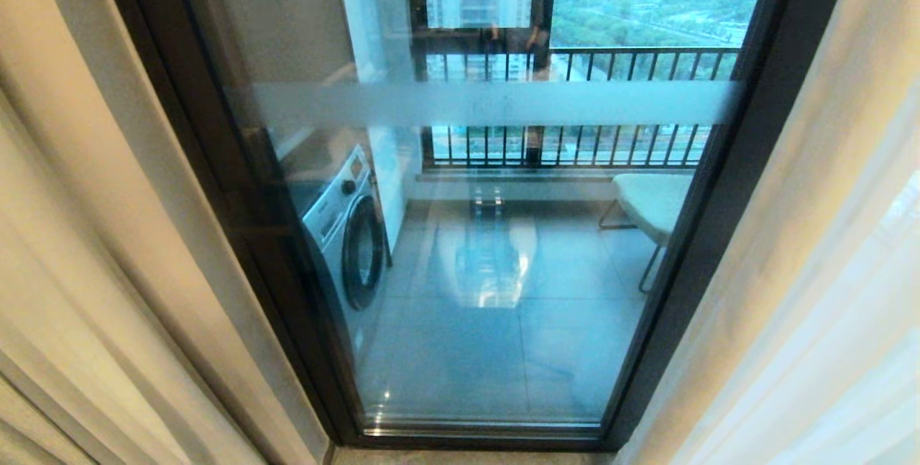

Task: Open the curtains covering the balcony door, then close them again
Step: Pull the inner curtains open on both sides

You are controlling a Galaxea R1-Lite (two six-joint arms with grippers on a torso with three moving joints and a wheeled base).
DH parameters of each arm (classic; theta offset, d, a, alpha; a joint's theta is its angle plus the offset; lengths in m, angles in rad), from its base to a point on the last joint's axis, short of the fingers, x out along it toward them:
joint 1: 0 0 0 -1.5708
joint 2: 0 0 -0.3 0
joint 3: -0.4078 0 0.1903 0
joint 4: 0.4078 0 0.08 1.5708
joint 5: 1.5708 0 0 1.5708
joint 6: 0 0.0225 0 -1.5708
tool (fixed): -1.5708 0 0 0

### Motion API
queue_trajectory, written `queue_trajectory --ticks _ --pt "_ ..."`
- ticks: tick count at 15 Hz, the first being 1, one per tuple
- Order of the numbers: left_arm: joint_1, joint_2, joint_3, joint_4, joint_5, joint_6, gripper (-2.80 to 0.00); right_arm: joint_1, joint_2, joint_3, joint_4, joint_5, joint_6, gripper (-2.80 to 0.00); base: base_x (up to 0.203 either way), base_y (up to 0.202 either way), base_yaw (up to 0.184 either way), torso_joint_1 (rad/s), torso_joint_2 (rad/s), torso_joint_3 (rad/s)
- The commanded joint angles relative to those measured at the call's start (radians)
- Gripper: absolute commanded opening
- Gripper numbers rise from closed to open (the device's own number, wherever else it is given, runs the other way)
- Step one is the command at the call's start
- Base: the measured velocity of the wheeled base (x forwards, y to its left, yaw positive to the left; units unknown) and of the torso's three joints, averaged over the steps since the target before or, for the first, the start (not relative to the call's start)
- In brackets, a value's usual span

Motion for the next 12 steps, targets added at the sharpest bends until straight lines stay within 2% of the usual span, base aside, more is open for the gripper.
queue_trajectory --ticks 1,12 --pt "0.001 -0.002 0.000 -0.001 0.000 -0.001 -2.80 0.000 0.001 0.000 0.000 0.000 -0.001 -2.80 0.000 -0.191 0.002 0.002 0.00 0.002" --pt "0.001 -0.002 0.000 0.001 0.000 0.001 -2.80 0.000 0.001 0.000 0.000 0.000 -0.001 -2.80 0.000 -0.190 0.002 0.002 0.00 0.002"
